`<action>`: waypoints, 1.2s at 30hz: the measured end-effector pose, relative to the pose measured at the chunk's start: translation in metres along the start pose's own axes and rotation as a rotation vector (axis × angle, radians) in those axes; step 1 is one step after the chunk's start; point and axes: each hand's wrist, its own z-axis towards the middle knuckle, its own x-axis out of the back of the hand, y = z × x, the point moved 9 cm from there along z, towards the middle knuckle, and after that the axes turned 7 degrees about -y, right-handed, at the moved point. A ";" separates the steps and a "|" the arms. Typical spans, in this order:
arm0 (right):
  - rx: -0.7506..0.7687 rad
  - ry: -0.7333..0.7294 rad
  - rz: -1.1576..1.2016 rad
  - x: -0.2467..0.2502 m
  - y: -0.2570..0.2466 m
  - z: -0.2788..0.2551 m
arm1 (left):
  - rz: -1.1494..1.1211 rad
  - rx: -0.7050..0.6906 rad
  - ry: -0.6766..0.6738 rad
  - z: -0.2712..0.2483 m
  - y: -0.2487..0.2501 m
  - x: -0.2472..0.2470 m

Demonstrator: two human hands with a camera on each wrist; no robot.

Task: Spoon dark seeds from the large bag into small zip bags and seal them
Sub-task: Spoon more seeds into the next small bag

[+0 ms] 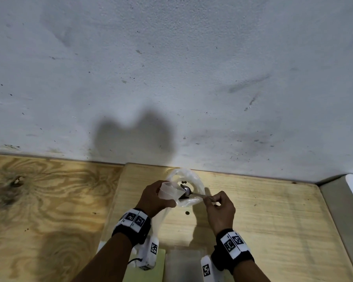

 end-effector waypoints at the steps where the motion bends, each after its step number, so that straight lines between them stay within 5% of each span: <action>1: 0.008 0.014 0.007 0.003 -0.003 0.000 | -0.015 0.007 0.008 0.001 -0.002 0.002; 15: 0.259 0.014 -0.212 0.001 -0.044 -0.005 | 0.174 -0.147 -0.077 -0.004 0.018 -0.001; 20: 0.090 0.054 -0.081 0.007 -0.019 -0.001 | 0.195 -0.182 -0.099 -0.003 0.020 -0.005; 31: -0.286 0.097 0.153 -0.010 0.029 -0.004 | 0.087 -0.018 -0.133 0.005 0.006 -0.009; 36: -0.236 0.187 0.174 -0.003 0.020 -0.007 | -0.035 0.032 -0.096 0.005 0.004 0.000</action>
